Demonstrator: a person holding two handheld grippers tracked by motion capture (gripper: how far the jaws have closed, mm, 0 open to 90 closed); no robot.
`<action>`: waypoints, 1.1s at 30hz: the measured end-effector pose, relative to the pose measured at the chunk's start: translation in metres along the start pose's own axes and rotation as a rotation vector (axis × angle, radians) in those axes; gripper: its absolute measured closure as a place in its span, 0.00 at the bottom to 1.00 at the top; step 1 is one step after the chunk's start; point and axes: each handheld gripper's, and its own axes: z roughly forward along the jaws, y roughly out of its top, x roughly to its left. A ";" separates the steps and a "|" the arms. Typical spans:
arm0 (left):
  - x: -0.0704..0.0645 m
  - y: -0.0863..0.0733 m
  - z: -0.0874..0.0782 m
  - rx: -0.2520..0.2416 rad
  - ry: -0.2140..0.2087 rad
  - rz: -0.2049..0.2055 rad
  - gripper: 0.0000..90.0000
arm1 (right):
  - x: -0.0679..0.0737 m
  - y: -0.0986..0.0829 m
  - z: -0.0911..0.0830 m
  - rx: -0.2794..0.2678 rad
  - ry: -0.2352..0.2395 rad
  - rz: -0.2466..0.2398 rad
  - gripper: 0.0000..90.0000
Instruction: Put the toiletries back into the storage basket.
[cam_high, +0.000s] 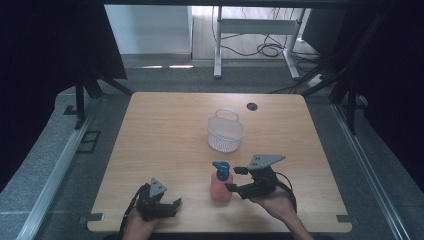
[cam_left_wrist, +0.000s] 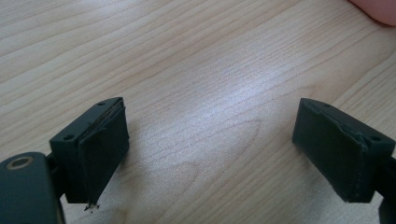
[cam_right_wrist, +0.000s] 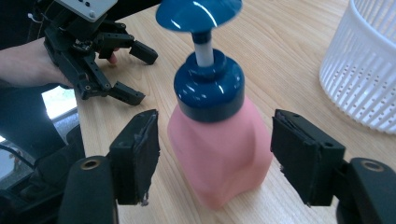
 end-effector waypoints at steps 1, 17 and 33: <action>0.000 0.000 0.000 0.000 0.000 0.000 0.12 | 0.000 0.001 0.001 0.002 -0.002 -0.007 0.37; 0.000 0.000 0.000 0.000 0.000 0.003 0.12 | 0.004 0.019 0.014 0.005 -0.016 -0.046 0.45; 0.000 0.000 0.000 0.001 0.000 0.003 0.12 | 0.008 0.028 0.024 0.026 -0.043 -0.075 0.58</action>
